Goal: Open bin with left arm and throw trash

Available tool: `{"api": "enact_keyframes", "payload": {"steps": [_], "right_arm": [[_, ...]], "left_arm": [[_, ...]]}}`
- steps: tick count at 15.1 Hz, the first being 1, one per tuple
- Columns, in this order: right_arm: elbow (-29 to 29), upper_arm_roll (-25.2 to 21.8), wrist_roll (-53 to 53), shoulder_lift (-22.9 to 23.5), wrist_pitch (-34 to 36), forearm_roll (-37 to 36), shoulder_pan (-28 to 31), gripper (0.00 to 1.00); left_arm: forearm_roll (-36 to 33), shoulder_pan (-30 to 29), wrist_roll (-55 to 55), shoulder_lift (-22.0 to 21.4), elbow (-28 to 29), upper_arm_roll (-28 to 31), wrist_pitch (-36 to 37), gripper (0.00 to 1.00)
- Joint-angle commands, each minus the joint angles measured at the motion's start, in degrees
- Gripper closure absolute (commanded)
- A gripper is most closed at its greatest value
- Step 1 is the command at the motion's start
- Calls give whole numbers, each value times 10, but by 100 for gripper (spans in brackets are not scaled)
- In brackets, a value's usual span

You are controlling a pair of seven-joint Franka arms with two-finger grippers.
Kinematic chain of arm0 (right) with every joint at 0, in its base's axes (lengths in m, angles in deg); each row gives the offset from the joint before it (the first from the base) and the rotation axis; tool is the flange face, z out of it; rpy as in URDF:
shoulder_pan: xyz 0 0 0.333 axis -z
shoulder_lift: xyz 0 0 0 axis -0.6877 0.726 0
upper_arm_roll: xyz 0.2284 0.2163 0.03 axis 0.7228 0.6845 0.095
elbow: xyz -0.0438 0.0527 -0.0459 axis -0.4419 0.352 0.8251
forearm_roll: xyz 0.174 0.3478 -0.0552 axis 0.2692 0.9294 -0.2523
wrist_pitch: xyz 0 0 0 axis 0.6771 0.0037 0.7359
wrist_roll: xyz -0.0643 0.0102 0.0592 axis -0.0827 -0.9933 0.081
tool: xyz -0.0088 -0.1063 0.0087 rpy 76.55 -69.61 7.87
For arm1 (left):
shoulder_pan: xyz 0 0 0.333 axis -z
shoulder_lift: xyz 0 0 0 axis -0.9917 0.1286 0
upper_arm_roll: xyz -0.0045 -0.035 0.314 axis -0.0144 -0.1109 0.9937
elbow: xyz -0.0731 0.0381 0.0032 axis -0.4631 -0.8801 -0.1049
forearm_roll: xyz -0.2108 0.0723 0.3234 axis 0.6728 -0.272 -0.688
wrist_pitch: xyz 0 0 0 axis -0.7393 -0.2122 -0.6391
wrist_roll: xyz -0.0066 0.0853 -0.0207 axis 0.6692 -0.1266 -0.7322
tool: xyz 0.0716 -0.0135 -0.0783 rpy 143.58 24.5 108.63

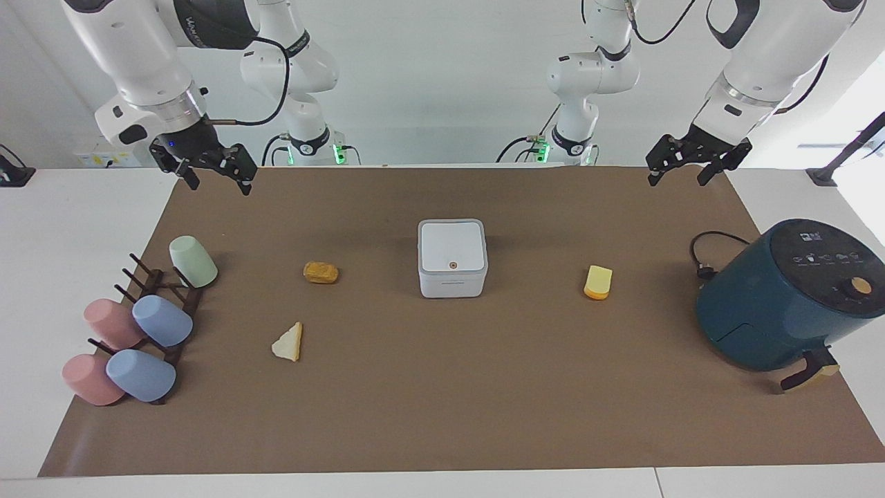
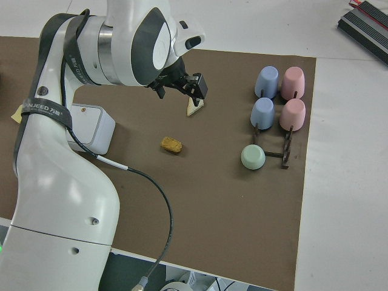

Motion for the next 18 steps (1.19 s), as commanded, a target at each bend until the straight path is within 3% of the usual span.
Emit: {"api": "enact_keyframes", "payload": {"steps": [1, 10, 14, 18], "right_arm": [[16, 1, -10, -11, -13, -9, 5, 0], [29, 2, -11, -17, -25, -9, 4, 0], [29, 2, -11, -17, -24, -9, 3, 0], [29, 2, -14, -17, -22, -9, 3, 0]], "left_arm": [[-10, -4, 5, -3, 6, -6, -6, 0], [-10, 4, -8, -8, 15, -9, -2, 0], [-6, 67, -101, -4, 30, -10, -84, 0], [-3, 149, -166, 41, 29, -11, -159, 0]]}}
